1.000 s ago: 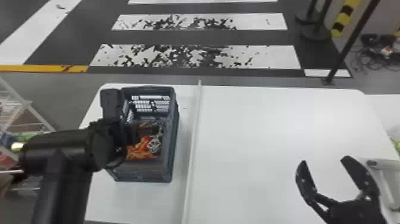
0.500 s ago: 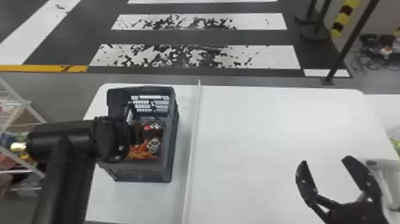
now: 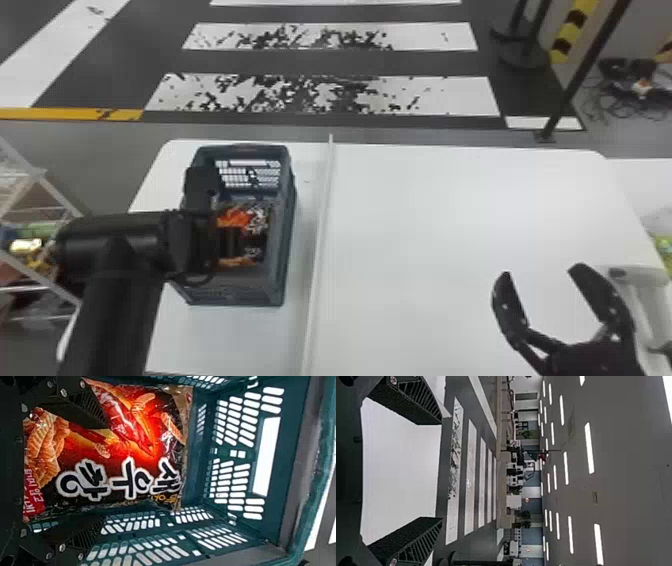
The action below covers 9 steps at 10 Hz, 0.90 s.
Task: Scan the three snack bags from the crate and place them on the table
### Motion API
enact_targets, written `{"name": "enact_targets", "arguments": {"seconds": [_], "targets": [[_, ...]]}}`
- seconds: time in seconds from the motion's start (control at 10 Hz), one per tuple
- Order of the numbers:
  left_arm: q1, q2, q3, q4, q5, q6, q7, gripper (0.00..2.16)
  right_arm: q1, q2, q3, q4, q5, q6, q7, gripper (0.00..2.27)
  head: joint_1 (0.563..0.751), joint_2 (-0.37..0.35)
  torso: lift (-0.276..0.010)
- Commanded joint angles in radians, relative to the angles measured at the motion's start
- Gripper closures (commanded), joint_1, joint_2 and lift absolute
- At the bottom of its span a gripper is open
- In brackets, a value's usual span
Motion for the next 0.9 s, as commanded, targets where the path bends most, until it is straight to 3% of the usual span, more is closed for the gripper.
{"name": "enact_targets", "arguments": {"seconds": [0.0, 0.1, 0.2, 0.3, 0.8], "targets": [[-0.051, -0.002, -0.011, 0.086, -0.021, -0.009, -0.005, 0.24, 0.01, 0.0, 0.0, 0.004, -0.002, -0.034, 0.0, 0.07, 0.695, 0.051, -0.037], [-0.093, 0.0, -0.013, 0.163, -0.027, -0.037, -0.035, 0.72, 0.018, -0.002, -0.007, 0.009, -0.007, -0.052, 0.0, 0.07, 0.695, 0.049, -0.037], [-0.107, 0.0, -0.011, 0.193, -0.027, -0.061, -0.052, 1.5, 0.022, -0.011, -0.015, 0.024, -0.03, -0.08, 0.0, 0.07, 0.695, 0.043, -0.037], [-0.102, -0.002, -0.008, 0.192, -0.028, -0.083, -0.044, 2.13, 0.024, -0.011, -0.018, 0.03, -0.035, -0.086, 0.0, 0.07, 0.695, 0.031, -0.037], [0.054, 0.006, 0.053, -0.051, 0.001, -0.083, -0.073, 2.13, 0.024, -0.008, -0.007, 0.027, -0.056, -0.086, 0.0, 0.07, 0.695, 0.034, -0.037]]}}
